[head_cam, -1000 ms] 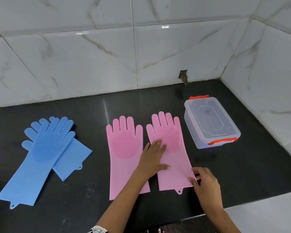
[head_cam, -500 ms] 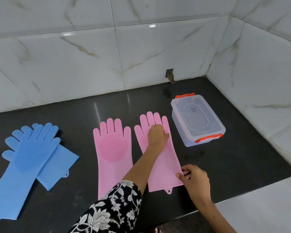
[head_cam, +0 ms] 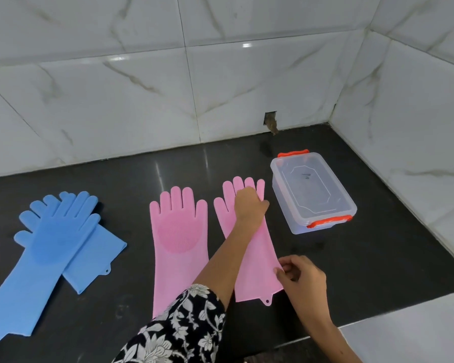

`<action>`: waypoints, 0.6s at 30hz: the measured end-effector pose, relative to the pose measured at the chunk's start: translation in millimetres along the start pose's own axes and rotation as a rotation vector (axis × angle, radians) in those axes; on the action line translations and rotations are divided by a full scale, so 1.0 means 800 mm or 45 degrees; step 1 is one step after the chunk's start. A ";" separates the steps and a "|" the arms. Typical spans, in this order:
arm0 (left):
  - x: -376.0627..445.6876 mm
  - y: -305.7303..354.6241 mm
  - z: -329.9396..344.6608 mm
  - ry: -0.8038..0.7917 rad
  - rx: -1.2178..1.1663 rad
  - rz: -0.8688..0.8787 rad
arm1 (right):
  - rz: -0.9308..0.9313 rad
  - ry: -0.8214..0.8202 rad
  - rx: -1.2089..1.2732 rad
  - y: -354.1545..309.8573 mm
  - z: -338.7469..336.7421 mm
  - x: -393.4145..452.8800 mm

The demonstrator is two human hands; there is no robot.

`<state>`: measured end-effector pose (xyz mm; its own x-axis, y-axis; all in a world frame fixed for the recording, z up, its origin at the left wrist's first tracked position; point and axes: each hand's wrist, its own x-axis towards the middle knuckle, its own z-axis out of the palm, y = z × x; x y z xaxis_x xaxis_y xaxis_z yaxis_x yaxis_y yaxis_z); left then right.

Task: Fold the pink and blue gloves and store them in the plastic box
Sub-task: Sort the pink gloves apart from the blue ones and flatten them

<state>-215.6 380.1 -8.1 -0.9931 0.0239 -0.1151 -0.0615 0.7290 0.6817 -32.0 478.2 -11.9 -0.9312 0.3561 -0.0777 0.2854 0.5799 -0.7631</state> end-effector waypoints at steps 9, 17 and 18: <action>-0.031 -0.087 -0.143 0.229 -0.800 -0.229 | -0.517 -0.194 0.088 -0.109 0.028 -0.021; -0.067 -0.221 -0.191 0.284 -0.818 -0.549 | -0.677 -0.708 -0.243 -0.150 0.153 -0.064; -0.069 -0.227 -0.188 0.283 -0.818 -0.550 | -0.660 -0.753 -0.286 -0.148 0.163 -0.067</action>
<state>-165.1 143.7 -16.8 -0.8611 -0.3558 -0.3631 -0.4230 0.1051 0.9000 -45.0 295.0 -1.2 -0.9050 -0.4069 -0.1241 -0.2342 0.7202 -0.6531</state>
